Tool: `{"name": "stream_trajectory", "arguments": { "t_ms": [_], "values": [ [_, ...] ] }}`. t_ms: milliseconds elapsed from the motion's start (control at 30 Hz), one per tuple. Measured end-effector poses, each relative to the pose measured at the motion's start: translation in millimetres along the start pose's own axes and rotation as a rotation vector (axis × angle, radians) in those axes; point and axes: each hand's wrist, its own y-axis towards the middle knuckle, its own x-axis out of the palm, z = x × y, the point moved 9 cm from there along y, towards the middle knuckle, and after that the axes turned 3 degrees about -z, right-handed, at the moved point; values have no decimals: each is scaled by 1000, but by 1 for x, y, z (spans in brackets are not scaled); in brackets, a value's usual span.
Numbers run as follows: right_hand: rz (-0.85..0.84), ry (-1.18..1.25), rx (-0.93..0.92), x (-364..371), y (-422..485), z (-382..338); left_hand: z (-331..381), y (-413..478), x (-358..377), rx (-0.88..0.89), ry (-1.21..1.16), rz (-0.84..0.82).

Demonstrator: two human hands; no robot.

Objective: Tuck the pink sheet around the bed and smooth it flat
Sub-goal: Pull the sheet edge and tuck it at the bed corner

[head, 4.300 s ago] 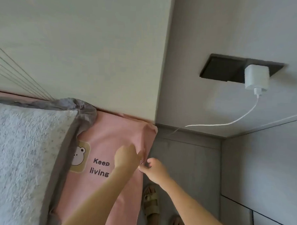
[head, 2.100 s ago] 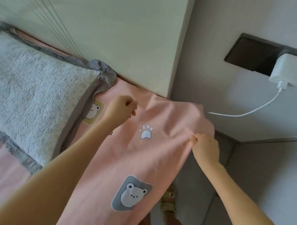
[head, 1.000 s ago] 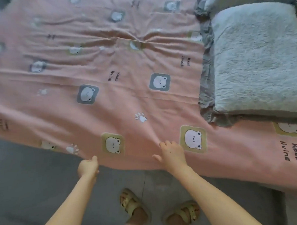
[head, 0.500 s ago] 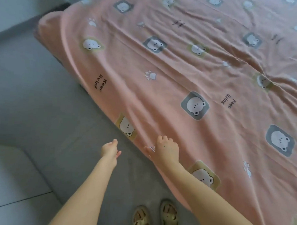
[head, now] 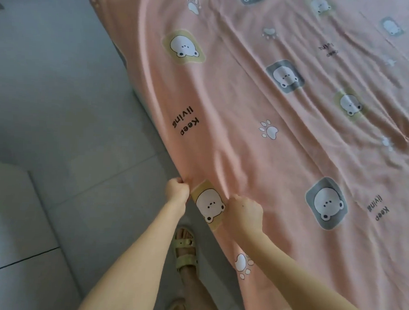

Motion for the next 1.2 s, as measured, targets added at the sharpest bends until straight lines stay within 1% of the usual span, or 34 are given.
{"name": "stream_trajectory", "arguments": {
  "t_ms": [33, 100, 200, 333, 400, 433, 500, 533, 567, 600, 667, 733, 833, 933, 1067, 1200],
  "values": [
    [-21, 13, -1, -5, -3, 2, 6, -5, -9, 38, 59, 33],
    [-48, 116, -8, -15, -7, 7, 20, -25, -33, 102, 162, 91],
    [-55, 234, -34, -39, -15, 8, 55, -64, -72, 239, 318, 129],
    [-52, 305, -80, -71, -16, 0, 141, -111, -88, 496, 520, 141],
    [-44, 333, -87, -83, -14, -1, 173, -125, -81, 561, 571, 87],
    [-48, 328, -81, -86, -13, -1, 180, -126, -77, 540, 567, 18],
    [-106, 249, -58, -84, -12, 2, 174, -118, -73, 369, 489, -164],
    [-134, 201, -47, -82, -11, 3, 168, -112, -77, 280, 440, -223],
    [-148, 159, -34, -82, -9, 3, 165, -104, -85, 228, 419, -242],
    [-147, 123, -15, -85, -7, 3, 164, -94, -97, 208, 413, -225],
    [-105, 86, 13, -99, 0, -5, 167, -71, -129, 211, 397, -133],
    [-39, 103, 10, -119, 10, -22, 170, -47, -158, 222, 369, -38],
    [23, 144, -25, -145, 32, -61, 174, -19, -185, 231, 347, 33],
    [60, 194, -75, -164, 62, -107, 180, 9, -197, 249, 338, 72],
    [101, 255, -92, -184, 106, -155, 199, 44, -199, 276, 280, 127],
    [145, 259, -140, -210, 157, -199, 228, 86, -200, 231, 237, 153]
  ]
}}
